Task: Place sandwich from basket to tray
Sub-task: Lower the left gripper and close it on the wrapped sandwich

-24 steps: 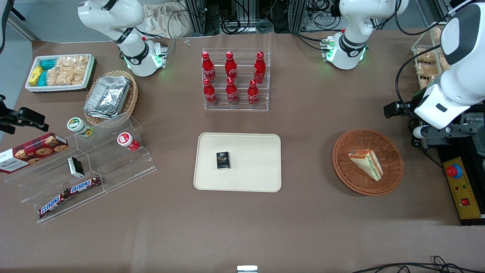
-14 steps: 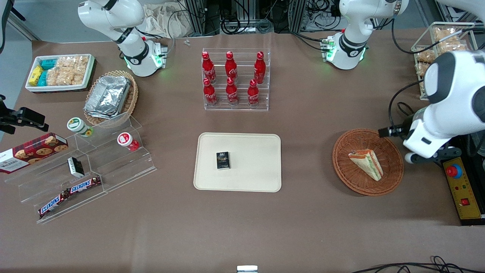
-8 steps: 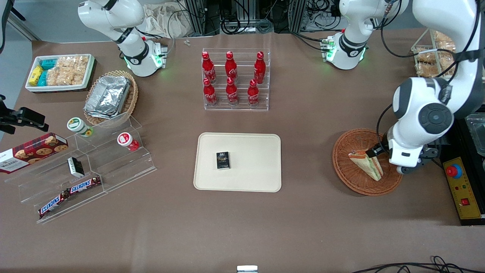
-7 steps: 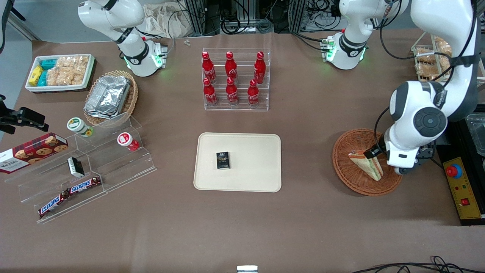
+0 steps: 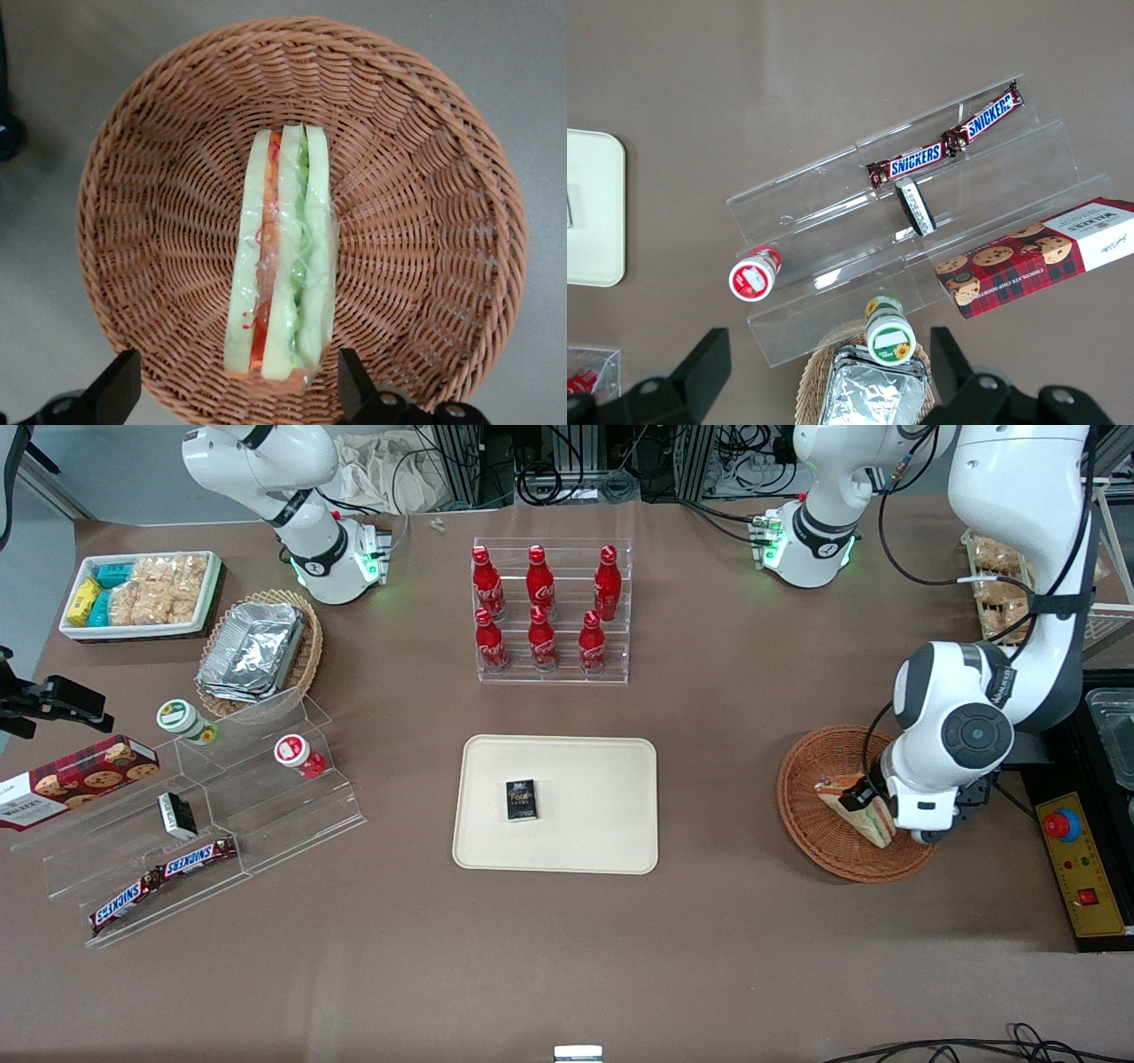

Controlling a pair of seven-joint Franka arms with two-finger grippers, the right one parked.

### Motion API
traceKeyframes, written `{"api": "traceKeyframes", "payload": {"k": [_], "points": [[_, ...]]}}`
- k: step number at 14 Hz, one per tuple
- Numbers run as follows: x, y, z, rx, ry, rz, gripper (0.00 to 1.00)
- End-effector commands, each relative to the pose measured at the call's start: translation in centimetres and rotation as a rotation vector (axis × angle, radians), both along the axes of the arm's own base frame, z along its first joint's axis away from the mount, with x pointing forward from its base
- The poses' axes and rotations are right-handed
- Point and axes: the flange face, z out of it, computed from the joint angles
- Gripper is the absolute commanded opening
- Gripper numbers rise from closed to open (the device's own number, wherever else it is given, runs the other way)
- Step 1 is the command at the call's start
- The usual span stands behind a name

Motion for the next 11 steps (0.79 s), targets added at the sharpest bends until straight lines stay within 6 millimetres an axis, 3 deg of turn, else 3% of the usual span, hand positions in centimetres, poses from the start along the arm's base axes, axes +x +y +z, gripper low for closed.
{"api": "traceKeyframes", "payload": {"k": [1, 9, 10, 11], "points": [[-0.5, 0.2, -0.9, 0.012, -0.022, 0.007, 1.00], [-1.5, 0.6, -3.9, -0.005, -0.042, -0.004, 0.98], [-1.4, 0.6, -4.2, -0.009, -0.052, -0.006, 0.90], [-1.3, 0.5, -4.5, -0.010, -0.052, -0.010, 0.72]]}}
